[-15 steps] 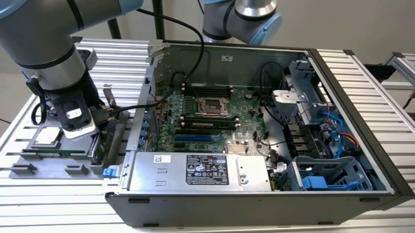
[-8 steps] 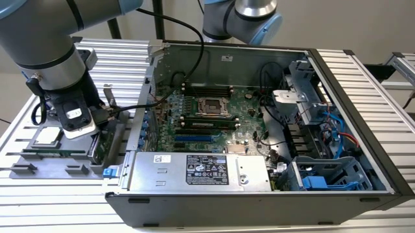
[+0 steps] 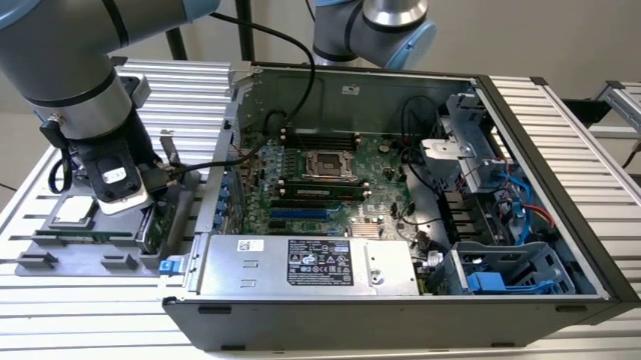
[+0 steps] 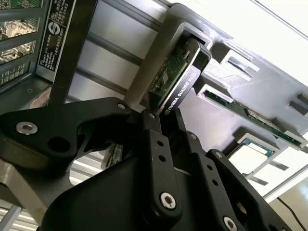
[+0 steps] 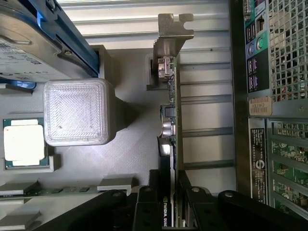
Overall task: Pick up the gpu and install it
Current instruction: 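Pick up the gpu and move the gpu toward the slot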
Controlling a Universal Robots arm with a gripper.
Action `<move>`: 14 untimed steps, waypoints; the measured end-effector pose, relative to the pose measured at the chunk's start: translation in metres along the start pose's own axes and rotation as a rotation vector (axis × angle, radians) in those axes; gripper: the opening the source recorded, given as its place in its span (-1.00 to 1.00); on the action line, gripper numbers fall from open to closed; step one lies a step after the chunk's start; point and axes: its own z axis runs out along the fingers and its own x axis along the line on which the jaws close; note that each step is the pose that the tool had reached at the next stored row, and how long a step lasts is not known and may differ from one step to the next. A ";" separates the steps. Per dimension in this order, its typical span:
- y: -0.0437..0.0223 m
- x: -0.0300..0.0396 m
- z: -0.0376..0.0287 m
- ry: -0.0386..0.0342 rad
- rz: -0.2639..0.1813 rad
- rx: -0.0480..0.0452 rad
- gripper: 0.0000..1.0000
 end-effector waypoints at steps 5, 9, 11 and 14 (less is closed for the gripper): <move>0.0001 -0.0001 -0.0022 0.0001 0.000 0.0001 -1.00; 0.0003 -0.0002 -0.0046 0.0001 0.000 0.0000 -1.00; 0.0004 -0.0002 -0.0061 0.0001 0.000 0.0001 -1.00; 0.0005 -0.0003 -0.0080 0.0000 0.000 0.0000 -1.00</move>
